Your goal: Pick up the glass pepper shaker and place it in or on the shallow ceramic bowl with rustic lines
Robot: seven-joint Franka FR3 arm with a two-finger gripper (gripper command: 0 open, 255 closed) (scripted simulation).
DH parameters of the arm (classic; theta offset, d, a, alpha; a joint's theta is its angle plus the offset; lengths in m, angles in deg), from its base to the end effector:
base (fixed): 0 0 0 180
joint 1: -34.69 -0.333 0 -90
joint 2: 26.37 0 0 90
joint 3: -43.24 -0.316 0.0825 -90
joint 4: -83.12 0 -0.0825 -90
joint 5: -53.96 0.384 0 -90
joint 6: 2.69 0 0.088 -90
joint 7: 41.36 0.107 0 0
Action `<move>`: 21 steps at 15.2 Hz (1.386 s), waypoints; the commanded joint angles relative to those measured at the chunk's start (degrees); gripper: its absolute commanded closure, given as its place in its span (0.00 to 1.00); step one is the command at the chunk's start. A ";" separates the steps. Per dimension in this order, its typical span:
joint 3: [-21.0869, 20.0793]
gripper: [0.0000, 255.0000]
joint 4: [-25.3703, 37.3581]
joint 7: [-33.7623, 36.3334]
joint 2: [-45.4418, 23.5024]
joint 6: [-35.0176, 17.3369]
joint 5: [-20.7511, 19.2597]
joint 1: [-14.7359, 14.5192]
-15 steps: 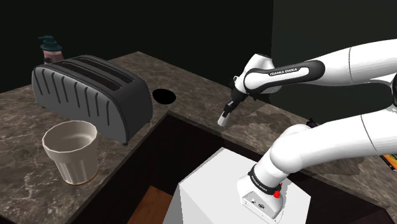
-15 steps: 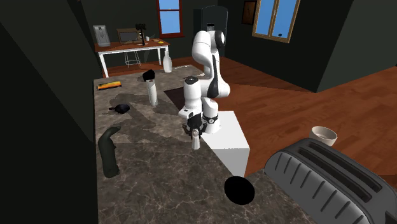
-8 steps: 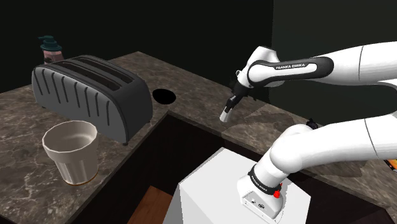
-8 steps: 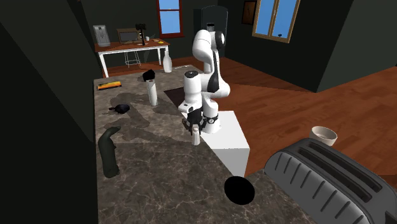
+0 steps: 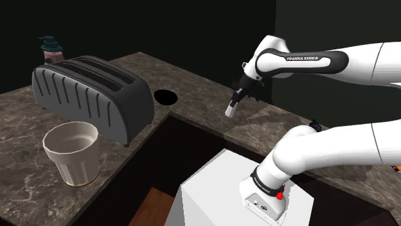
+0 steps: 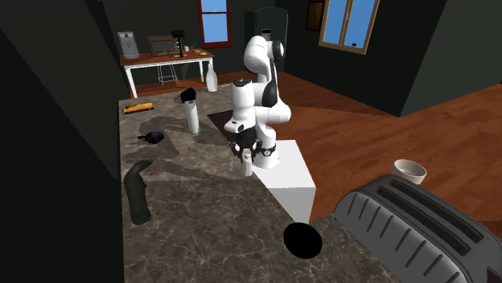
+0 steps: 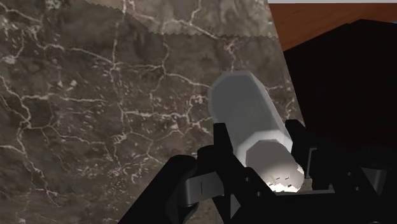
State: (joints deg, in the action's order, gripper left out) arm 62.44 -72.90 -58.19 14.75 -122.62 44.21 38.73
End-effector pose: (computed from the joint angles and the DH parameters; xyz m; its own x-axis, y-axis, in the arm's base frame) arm 0.3103 -0.1361 0.4266 0.9956 0.0382 0.0860 0.0420 -0.9982 -0.0421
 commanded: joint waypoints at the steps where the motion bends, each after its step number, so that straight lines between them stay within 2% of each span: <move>1: -0.45 1.00 1.03 0.19 0.80 1.85 0.23 -0.06; 8: -1.42 1.00 4.95 0.41 2.09 7.05 0.91 -0.31; 14: -4.67 1.00 12.69 5.14 -9.42 3.31 5.20 -5.48; 21: -7.58 1.00 24.51 9.22 -23.02 1.63 9.16 -9.68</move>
State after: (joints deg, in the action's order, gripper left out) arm 55.26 -50.36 -49.55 -6.07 -120.81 52.79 29.63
